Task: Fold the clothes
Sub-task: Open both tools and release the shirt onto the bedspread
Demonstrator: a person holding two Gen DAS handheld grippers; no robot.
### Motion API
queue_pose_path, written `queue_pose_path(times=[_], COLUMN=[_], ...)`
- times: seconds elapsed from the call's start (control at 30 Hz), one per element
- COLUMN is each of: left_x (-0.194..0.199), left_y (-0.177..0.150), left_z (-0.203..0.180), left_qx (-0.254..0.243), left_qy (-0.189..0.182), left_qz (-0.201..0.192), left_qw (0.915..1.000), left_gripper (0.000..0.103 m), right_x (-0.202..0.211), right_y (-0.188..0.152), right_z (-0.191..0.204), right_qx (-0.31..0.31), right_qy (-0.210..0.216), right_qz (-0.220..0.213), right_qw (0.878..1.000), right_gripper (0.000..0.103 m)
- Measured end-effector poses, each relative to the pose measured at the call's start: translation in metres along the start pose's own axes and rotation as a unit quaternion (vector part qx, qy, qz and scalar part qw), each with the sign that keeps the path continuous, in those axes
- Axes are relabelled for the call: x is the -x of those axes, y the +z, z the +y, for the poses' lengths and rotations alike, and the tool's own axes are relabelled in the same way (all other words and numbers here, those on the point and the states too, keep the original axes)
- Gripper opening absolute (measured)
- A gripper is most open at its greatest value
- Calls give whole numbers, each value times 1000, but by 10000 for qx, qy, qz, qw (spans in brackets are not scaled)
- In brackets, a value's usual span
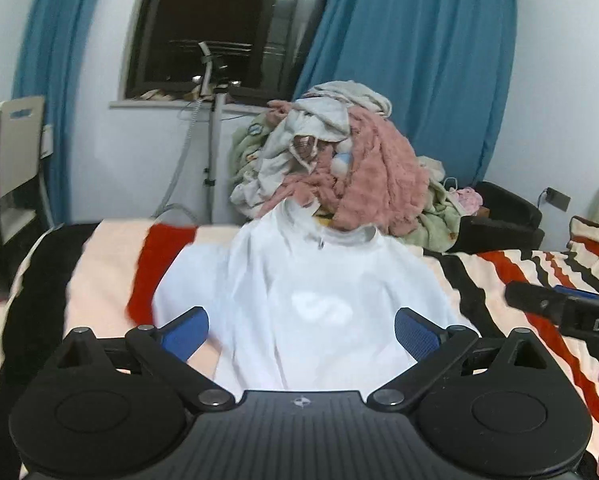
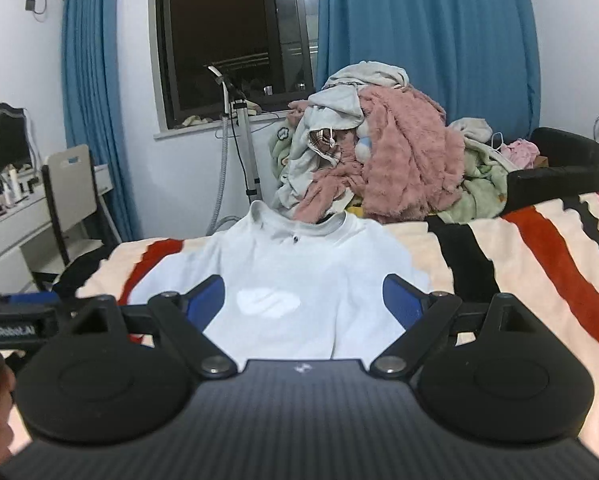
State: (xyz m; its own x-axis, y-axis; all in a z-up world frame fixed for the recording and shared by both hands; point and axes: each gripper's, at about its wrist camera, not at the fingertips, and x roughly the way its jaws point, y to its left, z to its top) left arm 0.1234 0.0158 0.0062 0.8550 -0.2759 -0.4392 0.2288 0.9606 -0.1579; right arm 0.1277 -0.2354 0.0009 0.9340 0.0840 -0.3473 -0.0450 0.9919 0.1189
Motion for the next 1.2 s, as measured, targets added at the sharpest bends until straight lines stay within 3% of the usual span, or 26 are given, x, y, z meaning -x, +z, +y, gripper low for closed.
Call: queue_pose_path(times=[0.13,0.33,0.47,0.57,0.67,0.7,0.73,0.8,0.87,0.97,1.07,1.2], left_x=[36,45,33,22,16,18,20,25,31,44,51,49], left_y=[-33,-72,-95,-116,-129,-130,-127,-118,-104,-89,-78,-72], left_z=[7,18,0,-17,-23,-22,-18,-5,19,55,80,107], left_qx=[118,550,163,-297,-631,-617,-464,-7,664,1333,1386,1072], left_qy=[80,20,-40,52,280,285,236,134,94,365,883,1472], left_qz=[243,1121,1683,2203,2454,2454,2439,2459,2456,2382,2394,2598], left_qw=[9996,9922,9856,9750,9670,9670,9684,9692,9670,9613,9569,9484], left_gripper=[97,85,75,66,50,41,24,5,2,1,1,1], right_x=[39,51,45,41,36,36,36,36,37,38,34,26], right_y=[-22,-50,-61,-70,-78,-80,-81,-83,-84,-85,-86,-87], right_z=[-3,-22,-29,-35,-40,-40,-39,-35,-34,-34,-36,-37], right_qx=[-43,-502,-736,-911,-1080,-1088,-1092,-1034,-1019,-1082,-1132,-1169], right_qy=[13,-76,-89,-99,-107,-93,-82,-115,-140,-121,-130,-175], right_qz=[-46,170,344,474,602,624,645,665,689,719,750,801], right_qw=[10000,9986,9967,9947,9923,9921,9919,9923,9923,9915,9907,9897], right_gripper=[87,87,87,87,87,87,87,87,87,87,87,87])
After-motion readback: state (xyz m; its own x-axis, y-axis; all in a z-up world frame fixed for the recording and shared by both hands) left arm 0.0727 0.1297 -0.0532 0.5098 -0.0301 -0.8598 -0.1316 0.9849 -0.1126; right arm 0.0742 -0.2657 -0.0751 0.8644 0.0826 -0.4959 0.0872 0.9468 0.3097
